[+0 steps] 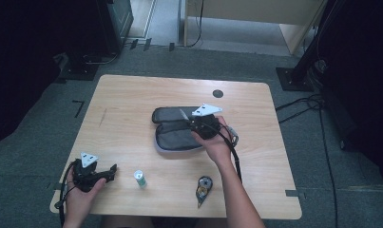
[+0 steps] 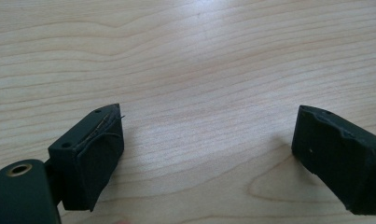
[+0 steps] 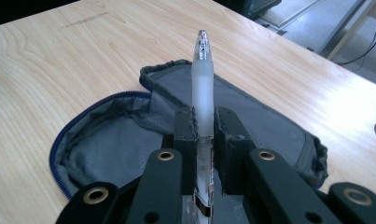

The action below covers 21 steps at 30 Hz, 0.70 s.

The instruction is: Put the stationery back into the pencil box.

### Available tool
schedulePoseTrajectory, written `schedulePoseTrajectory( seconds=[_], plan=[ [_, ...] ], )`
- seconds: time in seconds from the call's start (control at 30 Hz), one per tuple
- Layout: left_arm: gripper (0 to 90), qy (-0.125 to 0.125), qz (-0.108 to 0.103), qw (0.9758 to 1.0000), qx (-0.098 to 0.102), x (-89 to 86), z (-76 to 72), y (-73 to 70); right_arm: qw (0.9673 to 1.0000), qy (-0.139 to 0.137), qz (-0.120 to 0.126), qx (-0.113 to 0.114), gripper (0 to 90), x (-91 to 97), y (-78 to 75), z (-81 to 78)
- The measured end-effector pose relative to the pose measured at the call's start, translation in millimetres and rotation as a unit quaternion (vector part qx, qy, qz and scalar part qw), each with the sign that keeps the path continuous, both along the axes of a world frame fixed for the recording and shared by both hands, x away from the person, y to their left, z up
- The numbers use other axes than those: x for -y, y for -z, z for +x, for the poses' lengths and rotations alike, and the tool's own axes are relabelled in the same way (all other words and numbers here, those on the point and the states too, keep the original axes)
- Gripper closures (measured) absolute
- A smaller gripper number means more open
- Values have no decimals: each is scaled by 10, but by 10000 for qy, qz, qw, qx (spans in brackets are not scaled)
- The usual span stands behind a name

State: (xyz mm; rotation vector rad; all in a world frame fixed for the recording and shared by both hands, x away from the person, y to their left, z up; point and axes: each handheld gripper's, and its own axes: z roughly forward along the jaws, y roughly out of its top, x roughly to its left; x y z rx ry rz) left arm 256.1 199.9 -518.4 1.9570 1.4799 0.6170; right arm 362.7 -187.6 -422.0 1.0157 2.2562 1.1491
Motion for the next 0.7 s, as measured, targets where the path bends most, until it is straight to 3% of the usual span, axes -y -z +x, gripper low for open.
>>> schedulePoseTrajectory(
  seconds=[0.07, 0.17, 0.23, 0.33, 0.47, 0.7],
  plan=[
    [95, -4, -2, 10000, -1, 1, 0, 0, 9999, -78, -59, 126, 804, -28, 11, 30],
    [94, -3, -3, 10000, 0, 0, 0, 0, 9998, -128, -65, 137, 803, -45, 40, 46],
    [94, -2, -4, 10000, 0, 0, 0, 0, 9994, -175, -223, 217, 803, -66, 102, 68],
    [94, -2, -3, 10000, 1, 0, 0, 0, 9995, -153, -189, 203, 803, -85, 140, 72],
    [95, -3, -4, 10000, 0, 0, 0, 0, 9985, -330, -409, 175, 803, -144, 222, 69],
    [95, -2, -7, 10000, 0, -1, 0, 0, 9976, -456, -506, 78, 801, -175, 321, 31]
  ],
)
